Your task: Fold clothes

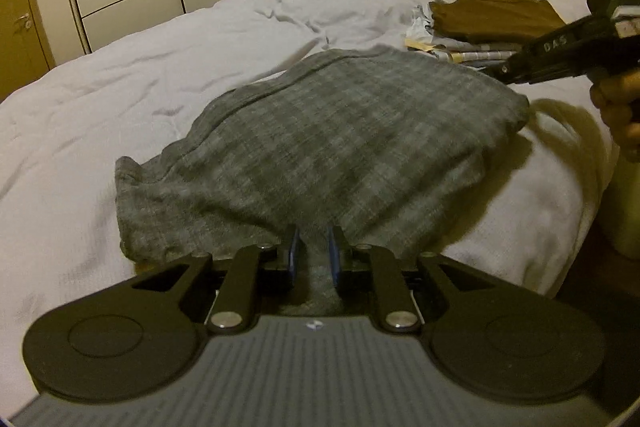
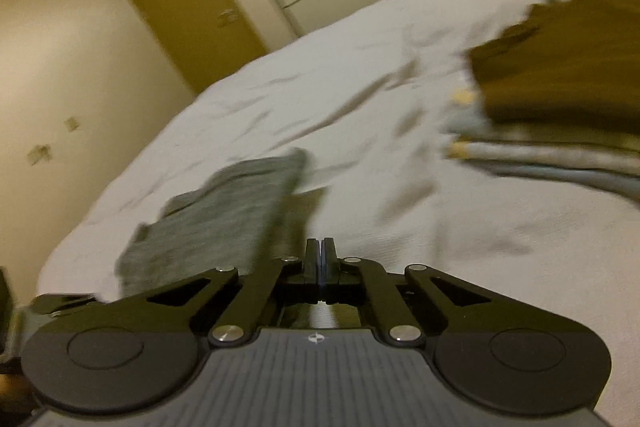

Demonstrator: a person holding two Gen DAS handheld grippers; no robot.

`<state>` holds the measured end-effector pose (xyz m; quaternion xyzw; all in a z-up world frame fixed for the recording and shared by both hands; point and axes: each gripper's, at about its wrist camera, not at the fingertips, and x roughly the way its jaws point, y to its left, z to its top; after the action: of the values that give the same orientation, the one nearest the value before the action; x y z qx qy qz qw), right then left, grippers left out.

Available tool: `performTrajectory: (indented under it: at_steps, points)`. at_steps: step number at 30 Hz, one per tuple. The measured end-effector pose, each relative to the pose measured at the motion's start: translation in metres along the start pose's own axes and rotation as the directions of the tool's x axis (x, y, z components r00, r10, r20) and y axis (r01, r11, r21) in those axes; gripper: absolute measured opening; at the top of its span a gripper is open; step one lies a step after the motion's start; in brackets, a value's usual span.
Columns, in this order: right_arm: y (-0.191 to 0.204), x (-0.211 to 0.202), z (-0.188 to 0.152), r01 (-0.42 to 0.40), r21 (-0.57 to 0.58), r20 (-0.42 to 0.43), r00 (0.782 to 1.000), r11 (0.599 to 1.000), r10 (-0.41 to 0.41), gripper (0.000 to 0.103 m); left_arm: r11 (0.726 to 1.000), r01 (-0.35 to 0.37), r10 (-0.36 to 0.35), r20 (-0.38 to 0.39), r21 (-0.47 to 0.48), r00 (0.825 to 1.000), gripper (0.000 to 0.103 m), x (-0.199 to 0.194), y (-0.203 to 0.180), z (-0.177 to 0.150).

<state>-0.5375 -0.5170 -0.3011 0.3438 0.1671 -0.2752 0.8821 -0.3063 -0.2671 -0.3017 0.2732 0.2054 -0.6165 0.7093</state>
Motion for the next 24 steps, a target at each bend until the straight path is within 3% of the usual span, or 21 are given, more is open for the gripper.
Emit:
performTrajectory:
  at_steps: [2,3,5,9,14,16,18,24]
  points:
    - [0.002,-0.016,-0.002,-0.002,-0.027,0.041,0.999,1.000,0.003,0.003,1.000,-0.009,0.009,0.007,0.012,1.000,0.014,-0.006,0.000,0.003]
    - [0.005,-0.024,-0.004,-0.001,-0.055,0.057,0.998,0.998,0.004,0.009,0.999,-0.021,0.020,0.021,0.038,1.000,0.014,-0.009,-0.004,0.005]
    - [0.017,-0.040,-0.012,0.002,-0.124,0.078,0.997,0.992,0.007,0.012,0.994,-0.033,0.026,0.064,0.109,0.998,0.014,-0.021,-0.012,0.009]
    - [0.039,-0.054,-0.038,-0.009,-0.220,0.052,0.998,0.975,0.021,0.021,0.967,0.017,-0.053,0.136,0.253,0.989,0.015,-0.035,-0.043,0.020]
    - [0.046,-0.041,-0.052,-0.020,-0.196,0.024,0.999,0.980,0.025,0.025,0.932,0.069,-0.125,0.134,0.356,0.983,0.016,-0.018,-0.080,0.030]
    - [0.041,-0.029,-0.049,0.001,-0.157,0.008,1.000,0.988,0.000,0.017,0.928,0.074,-0.116,0.095,0.366,0.989,0.016,-0.001,-0.086,0.030]
    - [0.029,-0.024,-0.046,-0.007,-0.090,0.005,1.000,0.996,0.008,0.016,0.929,0.072,-0.095,0.045,0.362,0.994,0.016,0.017,-0.087,0.028]
    - [0.014,-0.025,-0.046,-0.015,-0.010,0.019,1.000,1.000,0.015,0.015,0.955,0.099,-0.110,0.025,0.279,0.994,0.017,0.018,-0.075,0.020]
